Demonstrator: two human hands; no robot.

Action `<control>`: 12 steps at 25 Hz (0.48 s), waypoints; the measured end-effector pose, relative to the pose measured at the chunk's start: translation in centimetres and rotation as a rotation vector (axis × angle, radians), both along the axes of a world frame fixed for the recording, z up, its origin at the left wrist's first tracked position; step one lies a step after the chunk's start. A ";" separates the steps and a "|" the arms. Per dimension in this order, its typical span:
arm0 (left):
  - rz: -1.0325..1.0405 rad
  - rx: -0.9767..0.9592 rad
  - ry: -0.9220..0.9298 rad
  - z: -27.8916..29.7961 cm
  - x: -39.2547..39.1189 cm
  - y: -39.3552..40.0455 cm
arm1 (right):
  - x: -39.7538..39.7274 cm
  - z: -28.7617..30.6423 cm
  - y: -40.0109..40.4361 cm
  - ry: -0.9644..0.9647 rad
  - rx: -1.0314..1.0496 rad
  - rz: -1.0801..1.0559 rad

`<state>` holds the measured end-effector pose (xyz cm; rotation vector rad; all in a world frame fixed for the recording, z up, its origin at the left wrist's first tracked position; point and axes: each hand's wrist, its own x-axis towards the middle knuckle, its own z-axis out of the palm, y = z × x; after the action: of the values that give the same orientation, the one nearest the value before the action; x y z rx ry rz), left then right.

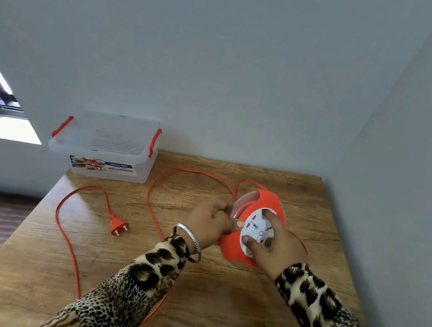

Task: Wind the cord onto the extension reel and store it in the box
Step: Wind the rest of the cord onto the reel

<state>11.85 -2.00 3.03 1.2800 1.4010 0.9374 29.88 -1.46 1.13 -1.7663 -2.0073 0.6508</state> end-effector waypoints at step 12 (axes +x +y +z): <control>0.206 0.219 -0.178 -3.0 2.6 -3.4 | -1.3 1.6 -0.4 1.284 -0.782 -0.629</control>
<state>14.41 -5.37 0.05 1.1915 1.3353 1.3428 28.53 -1.89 2.72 -1.4429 -0.3106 1.8203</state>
